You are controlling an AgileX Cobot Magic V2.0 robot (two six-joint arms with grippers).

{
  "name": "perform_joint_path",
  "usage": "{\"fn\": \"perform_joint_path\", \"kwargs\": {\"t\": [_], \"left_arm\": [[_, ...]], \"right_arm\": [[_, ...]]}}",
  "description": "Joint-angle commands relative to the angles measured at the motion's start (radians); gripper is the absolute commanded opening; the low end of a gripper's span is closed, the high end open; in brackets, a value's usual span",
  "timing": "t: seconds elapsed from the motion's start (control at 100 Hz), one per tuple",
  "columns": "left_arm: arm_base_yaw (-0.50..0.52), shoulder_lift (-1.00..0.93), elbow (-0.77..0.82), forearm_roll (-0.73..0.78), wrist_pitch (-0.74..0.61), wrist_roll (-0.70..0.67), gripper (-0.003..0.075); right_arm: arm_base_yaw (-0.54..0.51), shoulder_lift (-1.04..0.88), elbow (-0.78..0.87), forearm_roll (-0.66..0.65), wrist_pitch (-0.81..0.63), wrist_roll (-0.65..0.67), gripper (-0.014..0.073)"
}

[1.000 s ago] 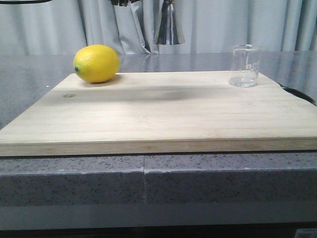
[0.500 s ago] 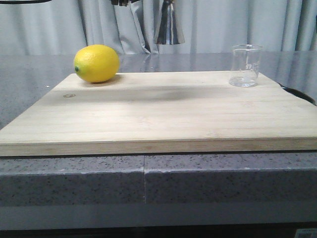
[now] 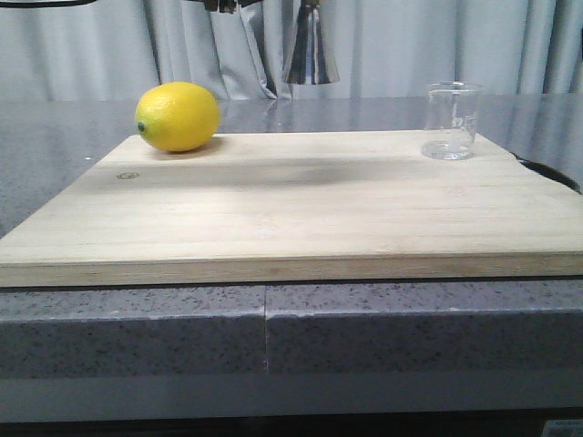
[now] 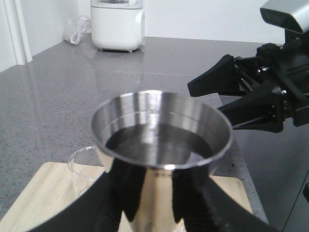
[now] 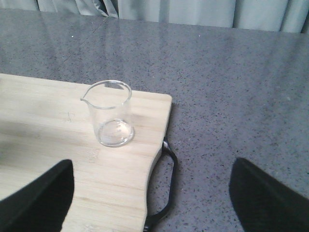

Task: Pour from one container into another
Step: 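Lower the filled jigger onto the board with the left gripper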

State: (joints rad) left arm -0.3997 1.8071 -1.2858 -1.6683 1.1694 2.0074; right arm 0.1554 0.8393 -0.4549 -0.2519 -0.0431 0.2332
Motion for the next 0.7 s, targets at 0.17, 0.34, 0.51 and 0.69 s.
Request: {"fn": "perform_joint_path", "kwargs": {"t": [0.17,0.34,0.51,0.69], "left_arm": [[-0.008,0.017,-0.023,-0.137,0.109,0.065,0.0237],[-0.008,0.060,-0.023,-0.158,0.109,0.113,0.0237],[-0.002,0.100,-0.023,-0.173,0.104,0.124,0.0237],[0.013,0.129,-0.023,-0.184,0.110,0.141,0.0237]], "right_arm": [[0.000,-0.012,-0.026,-0.011,-0.081,-0.007,0.0587],[0.000,-0.012,-0.026,-0.011,-0.081,-0.007,0.0587],[0.000,-0.012,-0.026,-0.011,-0.081,-0.007,0.0587],[0.000,-0.012,-0.026,-0.011,-0.081,-0.007,0.0587]]}}
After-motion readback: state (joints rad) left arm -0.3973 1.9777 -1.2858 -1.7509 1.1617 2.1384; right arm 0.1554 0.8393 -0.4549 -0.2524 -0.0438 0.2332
